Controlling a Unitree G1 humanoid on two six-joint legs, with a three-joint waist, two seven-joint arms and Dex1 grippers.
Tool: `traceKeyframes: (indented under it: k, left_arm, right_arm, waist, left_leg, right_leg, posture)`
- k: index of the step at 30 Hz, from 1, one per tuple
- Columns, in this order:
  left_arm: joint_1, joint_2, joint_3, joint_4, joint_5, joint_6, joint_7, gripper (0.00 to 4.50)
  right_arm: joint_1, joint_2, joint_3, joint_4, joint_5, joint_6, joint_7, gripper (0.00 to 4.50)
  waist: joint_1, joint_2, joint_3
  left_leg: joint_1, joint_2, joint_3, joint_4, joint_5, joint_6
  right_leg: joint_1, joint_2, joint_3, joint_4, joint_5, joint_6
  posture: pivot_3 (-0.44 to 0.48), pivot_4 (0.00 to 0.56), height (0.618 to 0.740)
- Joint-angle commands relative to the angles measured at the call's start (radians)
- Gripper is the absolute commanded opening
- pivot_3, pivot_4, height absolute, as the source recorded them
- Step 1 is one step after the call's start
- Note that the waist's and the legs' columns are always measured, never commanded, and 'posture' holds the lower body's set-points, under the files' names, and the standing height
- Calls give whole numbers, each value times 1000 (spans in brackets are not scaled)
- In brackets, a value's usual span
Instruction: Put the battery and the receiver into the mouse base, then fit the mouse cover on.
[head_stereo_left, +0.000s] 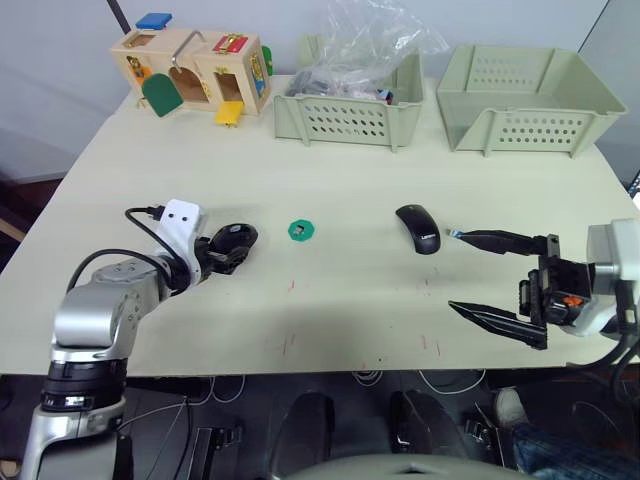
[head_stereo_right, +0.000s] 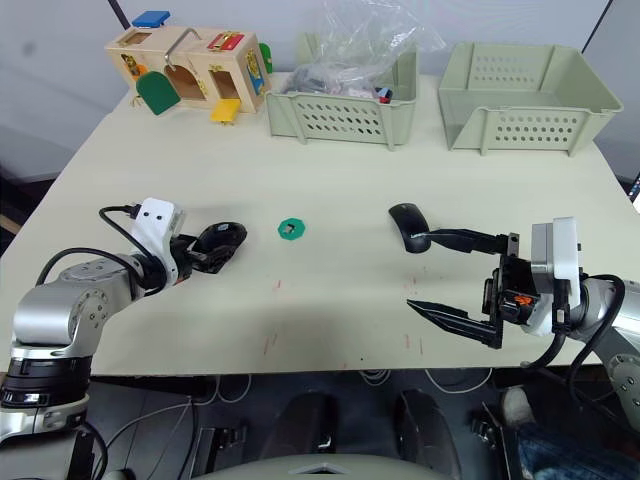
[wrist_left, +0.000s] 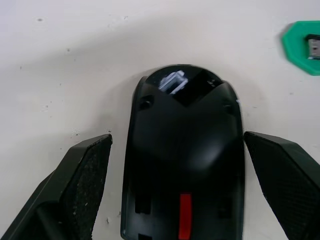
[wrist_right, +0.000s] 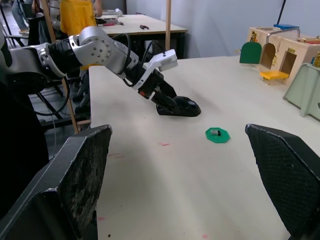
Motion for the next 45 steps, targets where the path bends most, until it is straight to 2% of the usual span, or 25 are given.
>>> traceKeyframes:
  k: [1,7,10,11,12,20,22,24,26,29,32,35,41,44,45]
  left_arm:
    - [-22,-2,-5,-3,27,-15,1,4481]
    - [-37,-27,-15,24,52,-32,1,4481]
    - [-36,-33,-11,26,62,-34,-1,3720]
    - [-35,-33,-10,28,65,-36,-2,3210]
    - [-35,-35,-9,28,67,-37,-3,2888]
    - [-3,-14,20,-13,56,-67,-46,2904]
    - [13,15,36,-25,37,-96,-105,2904]
    - [26,72,72,-62,-53,-132,-282,2904]
    - [41,132,58,-88,-92,-196,-439,2904]
    - [34,179,13,-104,-104,-296,-594,2904]
    - [-13,202,-60,-113,-97,-342,-695,2904]
    - [-88,206,-183,-105,-22,-367,-729,2904]
    - [-211,132,-359,-137,52,-356,-730,2904]
    - [-239,113,-394,-142,61,-337,-733,2904]
    - [-255,114,-431,-147,118,-351,-711,2904]
  right_arm:
    - [-7,-10,-30,-39,22,-3,-13,4500]
    - [3,-9,-34,-33,19,-10,-10,4500]
    - [12,-7,-39,-34,17,-15,-7,4500]
    - [16,-7,-40,-34,16,-17,-5,4500]
    - [21,-6,-40,-35,14,-19,-3,4500]
    - [53,-3,-46,-35,6,-40,11,4500]
    - [58,-5,-49,-34,7,-41,10,4500]
    - [76,-9,-64,-28,1,-44,17,4500]
    - [89,-12,-78,-20,-7,-48,23,4500]
    - [110,-19,-107,-13,-15,-51,40,4500]
    - [138,-32,-141,-13,-19,-53,62,4500]
    - [166,-49,-178,-11,-25,-56,80,4500]
    - [221,-57,-237,-34,-31,-47,79,4500]
    - [238,-58,-249,-42,-31,-47,76,4500]
    - [252,-58,-257,-45,-32,-47,78,4500]
  waist:
    - [0,0,0]
    - [0,0,0]
    - [0,0,0]
    - [0,0,0]
    - [0,0,0]
    - [0,0,0]
    - [0,0,0]
    - [-1,0,0]
    - [0,-2,1]
    - [3,-1,1]
    - [4,-1,1]
    - [4,-1,1]
    - [0,-1,1]
    - [-1,-1,1]
    - [-1,-1,1]
  left_leg:
    - [0,0,0,0,0,0]
    - [0,0,0,0,0,0]
    - [0,0,0,0,0,0]
    - [0,0,0,0,0,0]
    - [0,0,0,0,0,0]
    - [0,0,0,0,0,0]
    - [0,0,0,0,0,0]
    - [0,0,0,0,0,0]
    - [-1,0,0,0,0,0]
    - [-1,0,1,0,0,0]
    - [-1,-1,1,1,0,0]
    - [-2,-1,2,2,0,0]
    - [-2,-1,2,2,0,0]
    - [-2,-1,2,2,0,0]
    - [-2,-1,2,2,0,0]
  right_leg:
    - [0,0,0,0,0,0]
    - [0,0,0,0,0,0]
    - [0,0,0,0,0,0]
    - [0,0,0,0,0,0]
    - [0,0,0,0,0,0]
    - [0,0,0,0,0,1]
    - [0,0,0,0,0,1]
    - [0,0,0,0,0,1]
    - [-1,0,-1,0,-1,-1]
    - [-1,-1,0,0,-2,-3]
    - [-1,-2,0,0,-2,-3]
    - [0,-1,-1,0,-2,-3]
    - [0,0,-1,0,0,0]
    - [1,1,-1,0,0,1]
    - [1,1,-1,0,0,1]
  posture:
    - [0,150,740]
    - [0,150,740]
    - [0,150,740]
    - [0,150,740]
    - [0,150,740]
    - [0,150,740]
    - [0,150,740]
    - [0,150,740]
    - [0,150,740]
    - [0,150,740]
    - [0,150,740]
    - [0,150,740]
    - [0,150,740]
    - [0,150,740]
    - [0,150,740]
